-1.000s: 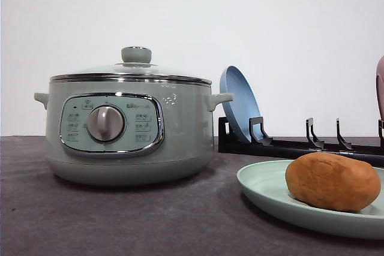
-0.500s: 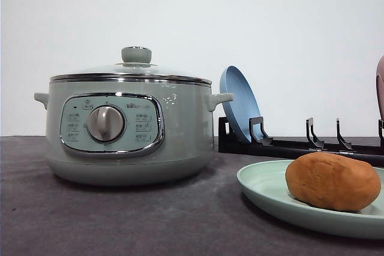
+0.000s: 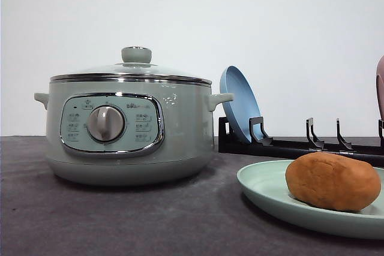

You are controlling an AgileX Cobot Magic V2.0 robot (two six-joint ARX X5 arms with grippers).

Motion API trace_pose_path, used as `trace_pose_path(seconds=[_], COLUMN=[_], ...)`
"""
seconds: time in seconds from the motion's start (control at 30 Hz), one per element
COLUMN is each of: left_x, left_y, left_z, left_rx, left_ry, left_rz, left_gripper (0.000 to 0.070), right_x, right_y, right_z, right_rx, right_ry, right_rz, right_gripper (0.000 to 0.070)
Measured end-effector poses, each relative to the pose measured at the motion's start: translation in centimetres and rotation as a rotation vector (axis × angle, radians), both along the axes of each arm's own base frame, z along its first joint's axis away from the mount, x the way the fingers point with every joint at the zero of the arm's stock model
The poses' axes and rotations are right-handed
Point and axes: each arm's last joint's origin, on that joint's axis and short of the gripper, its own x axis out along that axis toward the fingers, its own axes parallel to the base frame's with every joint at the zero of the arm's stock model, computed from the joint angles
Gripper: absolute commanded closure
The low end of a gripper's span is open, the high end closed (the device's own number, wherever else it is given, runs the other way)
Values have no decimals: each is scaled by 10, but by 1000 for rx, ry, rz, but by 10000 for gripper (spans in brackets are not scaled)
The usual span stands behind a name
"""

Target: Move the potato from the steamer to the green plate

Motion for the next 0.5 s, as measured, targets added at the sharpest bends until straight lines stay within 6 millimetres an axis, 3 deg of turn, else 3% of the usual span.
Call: trace_pose_path(seconds=[0.33, 0.5], left_x=[0, 0], left_y=[0, 0], left_z=[0, 0], left_rx=[0, 0], left_ry=[0, 0], left_rz=[0, 0], left_gripper=[700, 700], right_x=[8, 34], right_y=[0, -2], right_z=[-2, -35], right_rx=[21, 56], right_ry=[-45, -146], right_rz=[-82, -250], right_gripper=[690, 690])
